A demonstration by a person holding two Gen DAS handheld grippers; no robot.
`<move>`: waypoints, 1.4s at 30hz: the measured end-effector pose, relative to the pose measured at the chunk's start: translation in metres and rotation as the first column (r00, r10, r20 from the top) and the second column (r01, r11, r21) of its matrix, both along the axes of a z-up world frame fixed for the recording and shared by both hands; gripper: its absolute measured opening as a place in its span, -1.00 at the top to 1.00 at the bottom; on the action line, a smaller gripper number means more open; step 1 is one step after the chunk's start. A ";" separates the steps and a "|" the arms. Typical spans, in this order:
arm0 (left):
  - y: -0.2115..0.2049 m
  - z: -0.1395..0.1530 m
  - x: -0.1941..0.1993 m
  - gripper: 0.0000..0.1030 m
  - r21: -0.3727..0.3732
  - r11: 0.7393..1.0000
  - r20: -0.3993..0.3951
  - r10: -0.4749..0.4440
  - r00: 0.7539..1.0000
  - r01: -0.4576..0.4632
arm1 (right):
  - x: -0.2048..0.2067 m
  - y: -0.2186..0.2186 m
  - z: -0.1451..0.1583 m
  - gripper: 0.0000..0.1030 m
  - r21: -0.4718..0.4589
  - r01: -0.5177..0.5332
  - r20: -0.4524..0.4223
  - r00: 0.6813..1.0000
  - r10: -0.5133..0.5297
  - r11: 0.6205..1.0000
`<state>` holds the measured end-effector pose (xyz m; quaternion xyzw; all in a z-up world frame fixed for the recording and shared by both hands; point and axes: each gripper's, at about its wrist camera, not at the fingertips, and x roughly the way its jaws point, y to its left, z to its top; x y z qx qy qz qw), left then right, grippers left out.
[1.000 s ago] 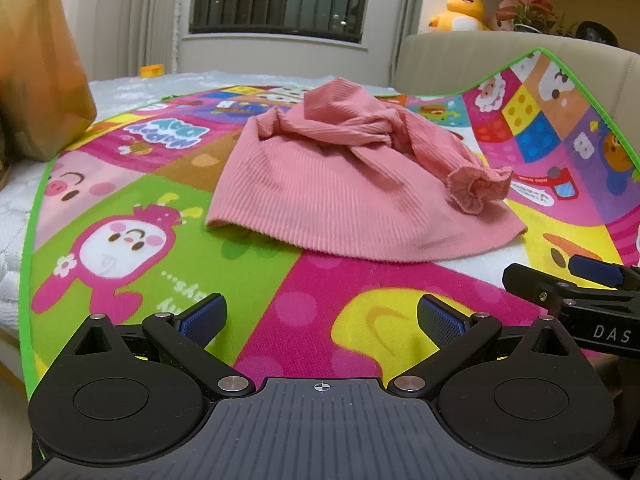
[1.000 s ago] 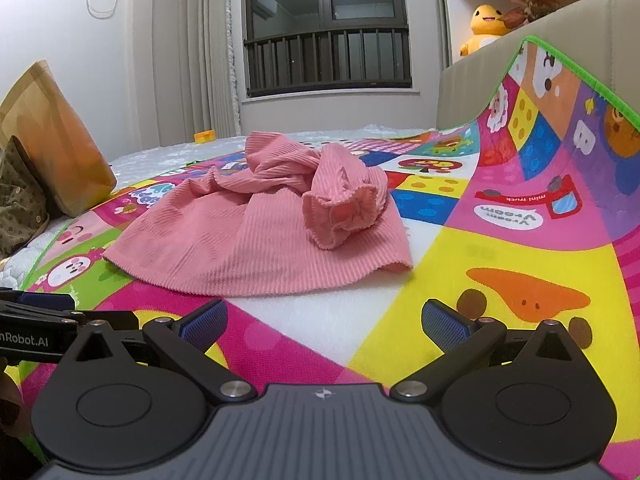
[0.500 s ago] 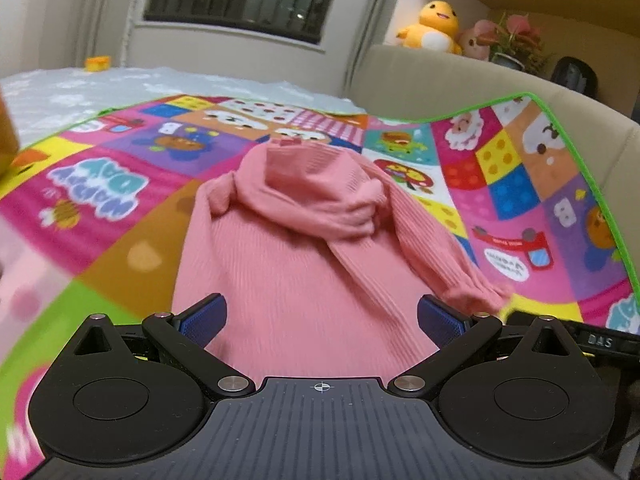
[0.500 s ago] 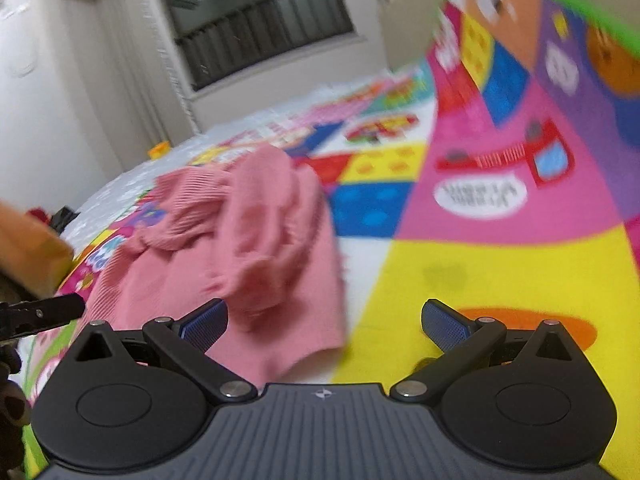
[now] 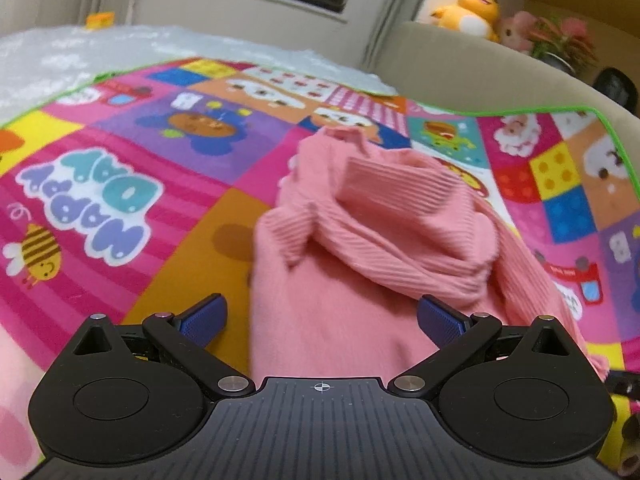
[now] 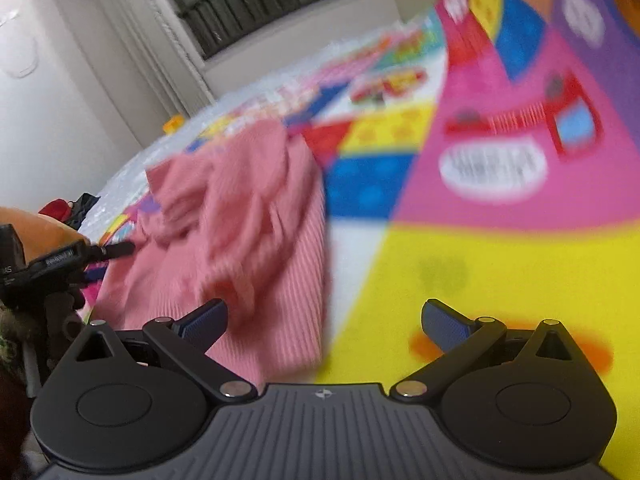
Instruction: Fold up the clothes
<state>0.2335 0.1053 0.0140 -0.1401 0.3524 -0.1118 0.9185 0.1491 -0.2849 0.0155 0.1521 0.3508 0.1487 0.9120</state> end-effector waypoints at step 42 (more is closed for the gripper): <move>-0.070 0.062 -0.113 -0.83 0.103 0.954 0.164 -0.297 0.941 0.283 | -0.046 0.007 0.052 -0.68 -0.298 -0.250 0.141 0.943 0.301 0.921</move>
